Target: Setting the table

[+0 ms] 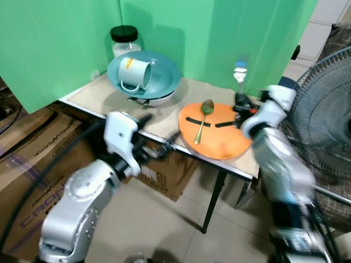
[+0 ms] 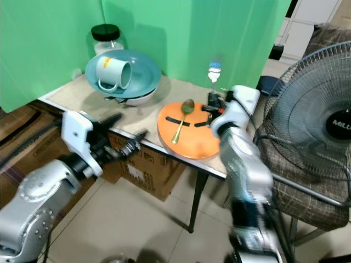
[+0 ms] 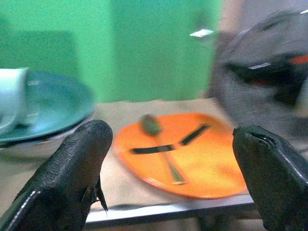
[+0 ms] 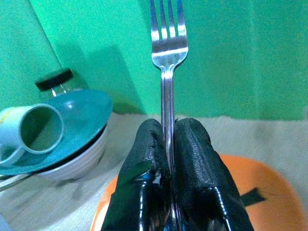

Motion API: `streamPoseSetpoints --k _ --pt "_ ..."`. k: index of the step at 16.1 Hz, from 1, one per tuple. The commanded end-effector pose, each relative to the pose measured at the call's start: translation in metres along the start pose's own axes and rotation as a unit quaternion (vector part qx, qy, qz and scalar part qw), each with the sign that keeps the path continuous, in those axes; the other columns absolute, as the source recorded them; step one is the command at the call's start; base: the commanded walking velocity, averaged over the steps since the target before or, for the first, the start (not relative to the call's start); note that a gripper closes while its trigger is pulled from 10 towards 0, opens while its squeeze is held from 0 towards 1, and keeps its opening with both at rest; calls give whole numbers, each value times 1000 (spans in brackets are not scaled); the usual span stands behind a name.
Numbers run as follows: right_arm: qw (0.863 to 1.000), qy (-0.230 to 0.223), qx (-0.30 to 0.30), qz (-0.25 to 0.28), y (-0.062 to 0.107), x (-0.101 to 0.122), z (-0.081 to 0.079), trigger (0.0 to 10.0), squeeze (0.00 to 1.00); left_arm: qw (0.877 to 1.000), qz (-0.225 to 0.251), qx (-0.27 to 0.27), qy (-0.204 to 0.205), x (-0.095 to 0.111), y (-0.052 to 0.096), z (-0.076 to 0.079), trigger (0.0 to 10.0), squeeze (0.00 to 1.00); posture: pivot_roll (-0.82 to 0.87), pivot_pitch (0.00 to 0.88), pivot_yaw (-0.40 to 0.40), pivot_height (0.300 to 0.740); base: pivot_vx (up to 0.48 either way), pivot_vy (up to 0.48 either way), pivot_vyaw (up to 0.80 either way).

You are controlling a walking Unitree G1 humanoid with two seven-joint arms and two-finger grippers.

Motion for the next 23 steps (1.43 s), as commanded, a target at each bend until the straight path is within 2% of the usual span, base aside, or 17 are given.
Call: streamPoseSetpoints --k 1,2,3,6,7,11,12,13,15,19,23 --pt "1000 9 12 9 8 5 -3 0 0 999 -5 30 -23 2 5 -6 10000 0 109 0 -6 740 0 0 0" --pt "1000 16 13 12 13 5 -3 0 0 999 -5 37 -27 2 6 -6 10000 0 107 0 -3 740 0 0 0" --pt "999 17 20 24 33 5 -4 0 0 998 -9 59 -26 -3 14 -4 10000 0 103 0 1 740 0 0 0" --pt "999 20 23 20 44 1 -8 0 0 996 -21 84 -32 -14 21 -10 10000 0 95 0 0 740 0 0 0" --pt "999 27 11 19 47 0 -7 10000 0 994 -20 97 -38 -15 21 -12 10000 0 90 0 -1 740 0 0 0" --pt "999 45 -4 21 50 1 -6 10000 0 992 -26 109 -55 -19 23 -11 10000 0 86 0 -3 740 0 0 0" --pt "999 50 -7 11 52 -3 -9 10000 0 990 -18 128 -53 -19 23 -15 10000 0 80 0 -4 740 0 0 0" --pt "999 48 -3 4 53 -5 -12 10000 0 988 -11 143 -55 -18 20 -17 10000 0 82 0 2 740 0 0 -800" --pt "998 55 3 10 55 -2 -13 10000 0 990 -3 130 -59 -15 12 -13 10000 0 86 0 -2 740 0 0 -800" --pt "998 58 -1 25 53 7 -11 10000 0 989 -2 128 -67 -14 11 -13 10000 0 88 0 4 740 0 0 -800" --pt "997 73 -2 -2 51 -4 -13 10000 0 987 -10 146 -65 -17 13 -21 10000 0 92 0 4 740 0 0 -800"
Point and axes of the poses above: a point about 5 cm out from each wrist's last joint towards the gripper, its own y axis pointing back from the gripper into the wrist, its own x axis along the axis of the wrist's last joint, z = x × y, the point moved 5 cm from there along -y, pointing out of the wrist towards the gripper, and after that the axes turned 15 degrees about y, right-handed, at the moved point
